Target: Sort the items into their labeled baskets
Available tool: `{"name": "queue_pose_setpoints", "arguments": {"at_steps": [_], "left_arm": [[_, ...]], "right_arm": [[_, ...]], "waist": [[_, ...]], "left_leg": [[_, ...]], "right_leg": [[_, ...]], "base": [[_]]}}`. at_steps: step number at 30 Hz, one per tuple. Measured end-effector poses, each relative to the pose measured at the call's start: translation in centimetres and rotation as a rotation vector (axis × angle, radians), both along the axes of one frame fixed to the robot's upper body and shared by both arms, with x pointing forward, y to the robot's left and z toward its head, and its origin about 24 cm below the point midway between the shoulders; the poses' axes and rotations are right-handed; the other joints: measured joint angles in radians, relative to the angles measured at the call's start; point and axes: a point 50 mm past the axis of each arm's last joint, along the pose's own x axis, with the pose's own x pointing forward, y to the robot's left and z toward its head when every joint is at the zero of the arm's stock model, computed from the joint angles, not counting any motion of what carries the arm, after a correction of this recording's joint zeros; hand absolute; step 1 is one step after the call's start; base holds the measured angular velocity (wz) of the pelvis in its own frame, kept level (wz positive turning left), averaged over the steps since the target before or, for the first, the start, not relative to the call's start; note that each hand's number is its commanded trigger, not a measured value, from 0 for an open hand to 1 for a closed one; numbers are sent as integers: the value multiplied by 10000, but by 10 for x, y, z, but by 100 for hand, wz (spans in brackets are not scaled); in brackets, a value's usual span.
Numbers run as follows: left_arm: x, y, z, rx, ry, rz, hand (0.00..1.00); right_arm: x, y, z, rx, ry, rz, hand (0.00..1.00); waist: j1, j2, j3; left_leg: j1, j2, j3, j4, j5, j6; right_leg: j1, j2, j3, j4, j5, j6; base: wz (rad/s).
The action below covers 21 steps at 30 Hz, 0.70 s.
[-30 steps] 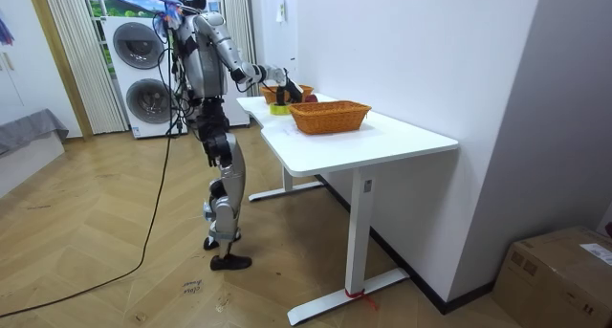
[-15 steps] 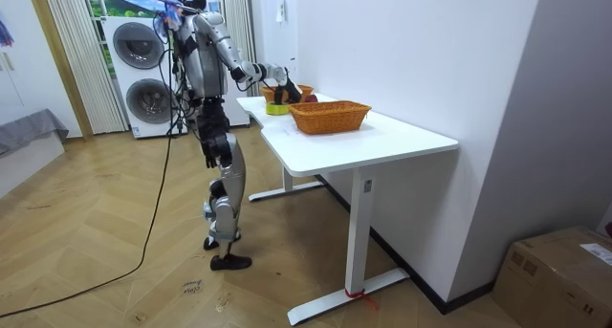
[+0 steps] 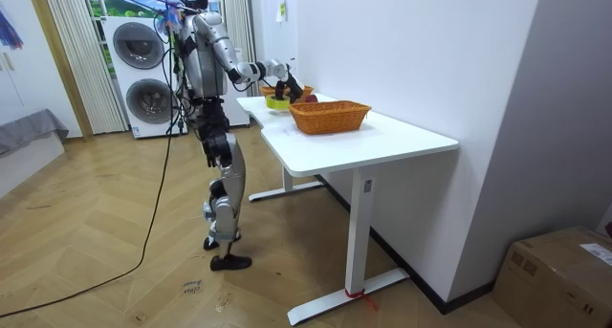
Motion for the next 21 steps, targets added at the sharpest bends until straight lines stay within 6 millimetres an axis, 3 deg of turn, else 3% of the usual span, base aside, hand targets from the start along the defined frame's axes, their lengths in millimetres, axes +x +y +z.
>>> {"name": "queue_pose_setpoints", "arguments": {"at_steps": [8, 15, 21], "left_arm": [[-8, 1, 0, -8, 5, 134, 0], [-17, 3, 0, -24, 127, 376, 0], [-25, 1, -1, 10, 295, 523, 0]], "right_arm": [[-1, -16, 8, 479, -456, -482, 100], [-6, -27, 26, 740, -1425, -810, 100], [-10, -38, 26, 846, -1551, -1286, 100]], "waist": [[-266, 58, -76], [-540, 71, -68], [-622, 126, -38]], "left_leg": [[53, 0, 98, 9, 13, 6], [43, -1, 127, 6, 28, -3], [107, 8, 237, 0, 29, -6]], "right_leg": [[27, 6, 267, 6, 0, 0], [46, 28, 388, 8, 2, 1], [53, 38, 499, 18, 8, 2]], "base": [[-2], [-1], [-5]]}}
